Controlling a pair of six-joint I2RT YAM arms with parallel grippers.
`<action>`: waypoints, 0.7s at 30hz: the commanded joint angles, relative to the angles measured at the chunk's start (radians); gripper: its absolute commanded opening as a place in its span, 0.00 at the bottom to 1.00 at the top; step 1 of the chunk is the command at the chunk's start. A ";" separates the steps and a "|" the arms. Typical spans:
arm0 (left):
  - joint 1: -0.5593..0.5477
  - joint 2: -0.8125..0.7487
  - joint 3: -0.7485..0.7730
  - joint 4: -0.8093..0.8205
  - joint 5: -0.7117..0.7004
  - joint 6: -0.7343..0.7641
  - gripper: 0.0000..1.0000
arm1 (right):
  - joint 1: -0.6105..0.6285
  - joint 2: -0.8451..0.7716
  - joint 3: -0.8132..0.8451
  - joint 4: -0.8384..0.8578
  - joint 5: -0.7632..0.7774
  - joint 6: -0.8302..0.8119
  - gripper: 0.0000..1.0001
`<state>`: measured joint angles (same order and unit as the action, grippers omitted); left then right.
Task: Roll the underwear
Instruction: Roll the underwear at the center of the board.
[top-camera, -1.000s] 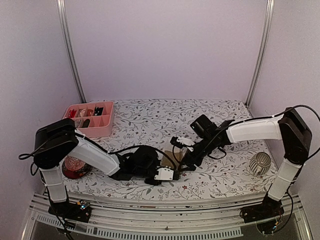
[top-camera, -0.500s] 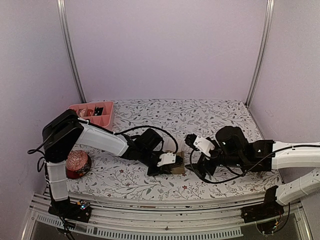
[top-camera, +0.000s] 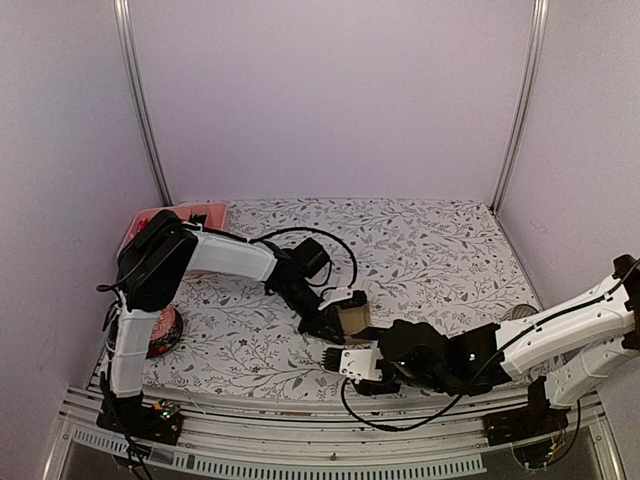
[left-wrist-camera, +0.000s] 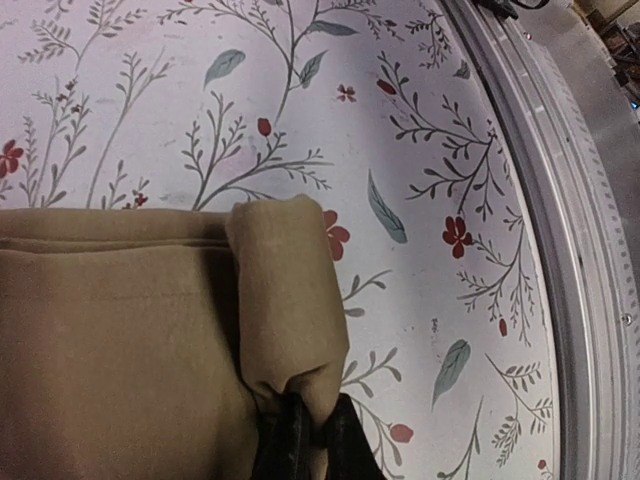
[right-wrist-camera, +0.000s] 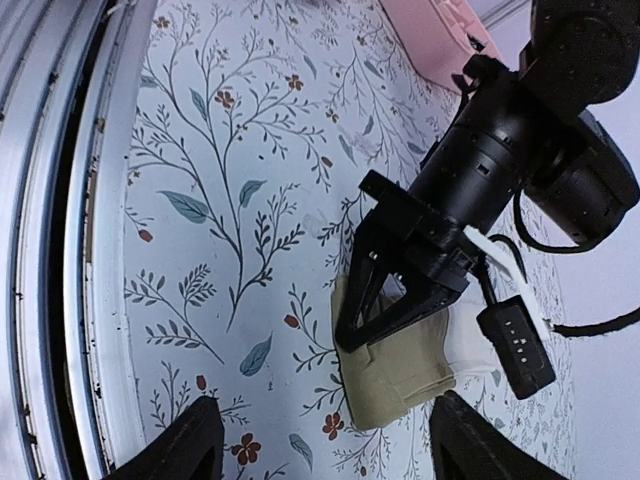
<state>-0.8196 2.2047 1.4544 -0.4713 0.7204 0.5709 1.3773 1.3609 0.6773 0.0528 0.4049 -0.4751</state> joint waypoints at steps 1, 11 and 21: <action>0.031 0.096 0.040 -0.198 -0.007 -0.012 0.00 | 0.002 0.163 0.082 0.006 0.117 -0.110 0.66; 0.040 0.147 0.104 -0.280 -0.003 -0.002 0.00 | -0.088 0.388 0.146 0.020 0.166 -0.188 0.53; 0.039 0.148 0.100 -0.289 -0.010 0.014 0.00 | -0.147 0.484 0.154 0.051 0.192 -0.195 0.45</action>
<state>-0.7921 2.2894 1.5833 -0.6540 0.8116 0.5751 1.2484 1.7966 0.8165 0.0940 0.5777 -0.6632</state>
